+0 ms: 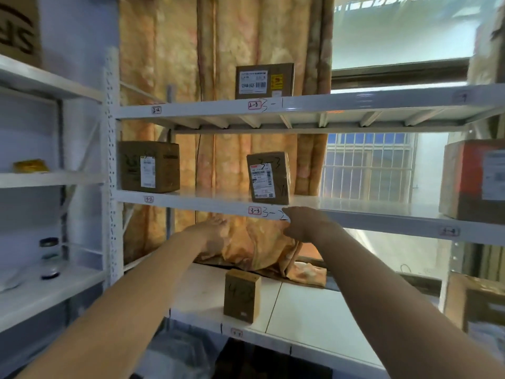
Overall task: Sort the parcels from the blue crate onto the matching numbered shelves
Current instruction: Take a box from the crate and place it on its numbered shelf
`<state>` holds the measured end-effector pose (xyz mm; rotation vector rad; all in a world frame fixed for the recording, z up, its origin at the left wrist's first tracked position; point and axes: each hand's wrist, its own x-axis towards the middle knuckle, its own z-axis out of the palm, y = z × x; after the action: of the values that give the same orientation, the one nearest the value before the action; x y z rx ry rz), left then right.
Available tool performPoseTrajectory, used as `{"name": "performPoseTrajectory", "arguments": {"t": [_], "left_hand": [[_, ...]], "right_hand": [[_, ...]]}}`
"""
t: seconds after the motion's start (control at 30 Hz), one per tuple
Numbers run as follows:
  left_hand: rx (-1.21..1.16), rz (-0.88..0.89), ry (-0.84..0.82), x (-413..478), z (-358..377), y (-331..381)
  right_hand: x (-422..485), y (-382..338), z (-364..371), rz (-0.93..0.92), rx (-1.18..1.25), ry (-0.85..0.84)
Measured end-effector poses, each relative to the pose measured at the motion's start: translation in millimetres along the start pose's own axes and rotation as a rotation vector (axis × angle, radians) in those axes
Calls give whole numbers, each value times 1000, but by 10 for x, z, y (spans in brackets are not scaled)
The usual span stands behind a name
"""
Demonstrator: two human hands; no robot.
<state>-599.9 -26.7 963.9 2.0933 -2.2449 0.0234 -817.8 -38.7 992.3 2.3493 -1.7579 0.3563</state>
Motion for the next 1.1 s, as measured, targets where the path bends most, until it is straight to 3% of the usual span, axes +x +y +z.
{"name": "performPoseTrajectory", "arguments": {"t": [0.13, 0.23, 0.47, 0.73, 0.9, 1.1], "left_hand": [[-86, -137, 28, -415, 108, -607], [-98, -269, 59, -839, 205, -1289], [-51, -683, -50, -2314, 791, -2880], [-116, -1039, -266, -3546, 2051, -4464], [-192, -1065, -391, -3568, 2740, -5194], [-351, -948, -536, -3019, 3700, -5528]], "right_hand": [[42, -328, 216, -47, -46, -60], [153, -903, 408, -181, 1, -78], [99, -2839, 1231, -584, 117, -283], [16, -4979, 2434, -858, 231, -568], [309, -5731, 3277, -850, 214, -689], [430, -5895, 4386, -732, 199, -906]]}}
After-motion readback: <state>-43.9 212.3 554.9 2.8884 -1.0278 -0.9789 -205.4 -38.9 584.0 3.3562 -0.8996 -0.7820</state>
